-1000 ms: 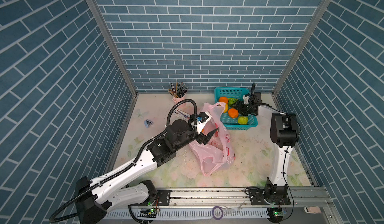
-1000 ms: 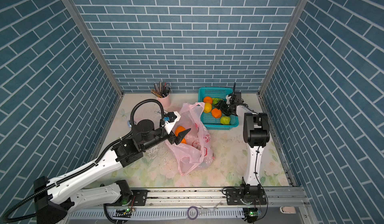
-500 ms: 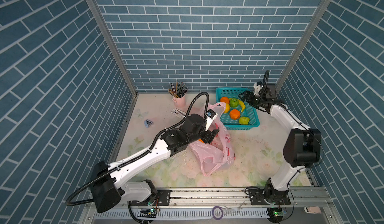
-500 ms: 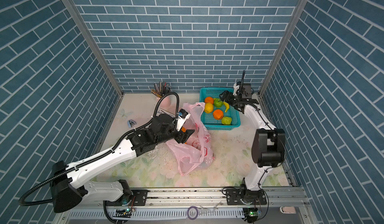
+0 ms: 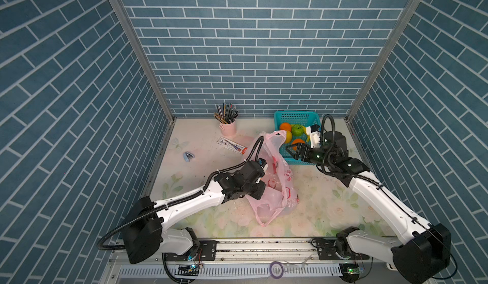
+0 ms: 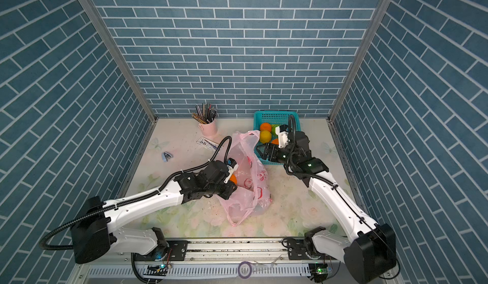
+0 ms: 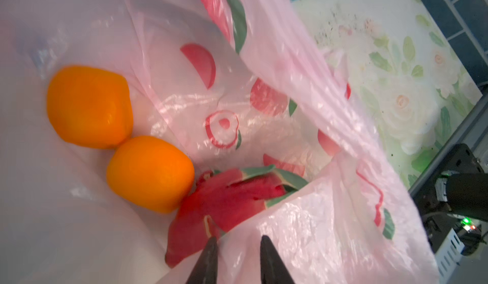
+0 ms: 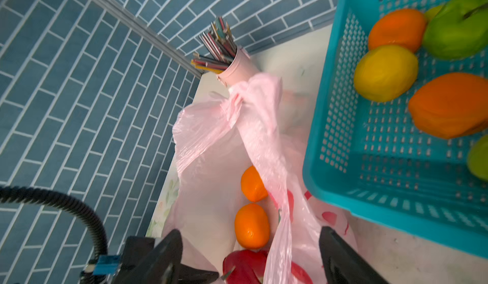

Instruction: Untie the knot of the plastic bag and take out the fruit

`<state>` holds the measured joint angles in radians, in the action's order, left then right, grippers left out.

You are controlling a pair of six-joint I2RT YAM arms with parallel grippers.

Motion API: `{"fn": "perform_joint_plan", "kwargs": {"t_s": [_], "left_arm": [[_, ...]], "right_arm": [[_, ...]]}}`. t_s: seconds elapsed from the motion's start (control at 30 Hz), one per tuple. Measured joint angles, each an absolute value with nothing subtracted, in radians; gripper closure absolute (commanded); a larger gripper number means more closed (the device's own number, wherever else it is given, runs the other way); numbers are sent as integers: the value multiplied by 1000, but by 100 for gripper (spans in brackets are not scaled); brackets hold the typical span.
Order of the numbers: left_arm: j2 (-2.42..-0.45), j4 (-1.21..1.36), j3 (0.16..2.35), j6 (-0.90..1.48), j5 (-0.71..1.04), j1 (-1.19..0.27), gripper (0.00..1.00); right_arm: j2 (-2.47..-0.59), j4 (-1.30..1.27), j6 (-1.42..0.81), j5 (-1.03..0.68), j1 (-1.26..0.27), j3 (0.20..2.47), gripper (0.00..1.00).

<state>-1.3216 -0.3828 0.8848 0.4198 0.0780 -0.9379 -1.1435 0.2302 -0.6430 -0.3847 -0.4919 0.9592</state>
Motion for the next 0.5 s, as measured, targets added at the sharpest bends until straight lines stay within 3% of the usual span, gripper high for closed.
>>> {"fn": "perform_joint_plan", "kwargs": {"t_s": [0.33, 0.5], "left_arm": [[-1231, -315, 669, 567, 119, -997, 70], [-1213, -309, 657, 588, 99, -1003, 50]], "right_arm": [[-1108, 294, -740, -318, -788, 772, 21], [-1161, 331, -750, -287, -844, 753, 27]]}}
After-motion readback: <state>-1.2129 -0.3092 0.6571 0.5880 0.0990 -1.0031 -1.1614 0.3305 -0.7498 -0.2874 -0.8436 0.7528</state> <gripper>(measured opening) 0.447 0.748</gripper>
